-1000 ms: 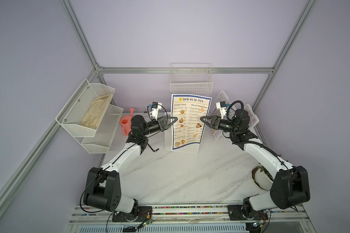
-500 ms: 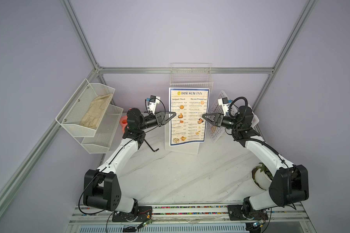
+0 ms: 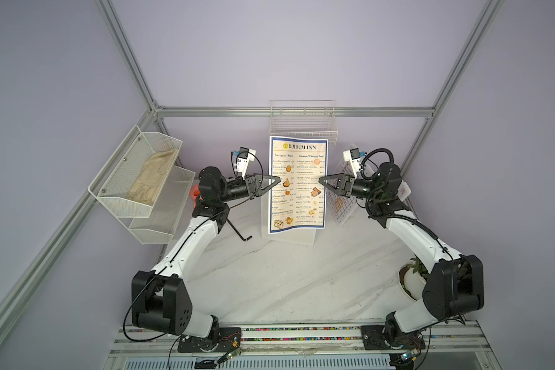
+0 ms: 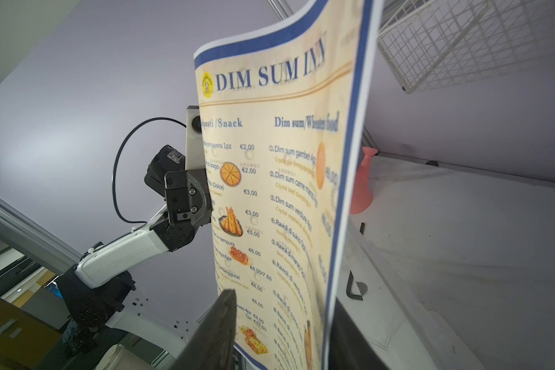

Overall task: Insert the menus into the narrow rack
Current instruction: Pick up the menu from the center of the board.

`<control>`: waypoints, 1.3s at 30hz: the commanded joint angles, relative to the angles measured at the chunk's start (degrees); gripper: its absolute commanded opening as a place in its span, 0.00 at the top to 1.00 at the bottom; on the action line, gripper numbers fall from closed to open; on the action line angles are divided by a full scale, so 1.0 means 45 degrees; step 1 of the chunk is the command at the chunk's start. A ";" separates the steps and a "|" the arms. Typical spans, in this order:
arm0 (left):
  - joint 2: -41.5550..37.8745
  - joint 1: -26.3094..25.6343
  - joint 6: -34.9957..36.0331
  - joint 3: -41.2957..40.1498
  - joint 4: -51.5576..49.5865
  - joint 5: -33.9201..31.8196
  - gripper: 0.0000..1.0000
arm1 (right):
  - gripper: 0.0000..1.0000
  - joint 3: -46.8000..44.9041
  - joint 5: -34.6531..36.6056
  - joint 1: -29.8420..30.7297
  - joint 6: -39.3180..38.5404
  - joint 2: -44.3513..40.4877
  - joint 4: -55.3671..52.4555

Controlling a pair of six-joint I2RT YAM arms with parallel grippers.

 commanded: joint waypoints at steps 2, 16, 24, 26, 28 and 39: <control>0.0040 0.0198 0.0395 0.0977 0.0042 0.0312 1.00 | 0.59 0.0517 -0.0136 -0.0076 -0.0353 0.0055 0.0022; 0.0308 0.0498 0.1748 0.2227 -0.2075 0.0939 1.00 | 0.75 0.1346 -0.0290 -0.0074 -0.1277 0.0203 -0.1343; 0.0530 0.0776 0.2204 0.2698 -0.2690 0.0878 1.00 | 0.93 0.1636 -0.0154 -0.0068 -0.1339 0.0214 -0.1446; 0.0587 0.0852 0.2249 0.2788 -0.2686 0.0808 0.95 | 1.00 0.1659 -0.0135 -0.0071 -0.1029 0.0214 -0.1094; 0.0684 0.0893 0.2249 0.2908 -0.2630 0.0724 0.83 | 1.00 0.1640 0.0030 -0.0079 -0.0487 0.0218 -0.0542; 0.1955 0.0918 0.2247 0.3881 -0.2302 0.0435 0.46 | 1.00 0.1710 0.1646 -0.0044 0.2506 0.0504 0.2382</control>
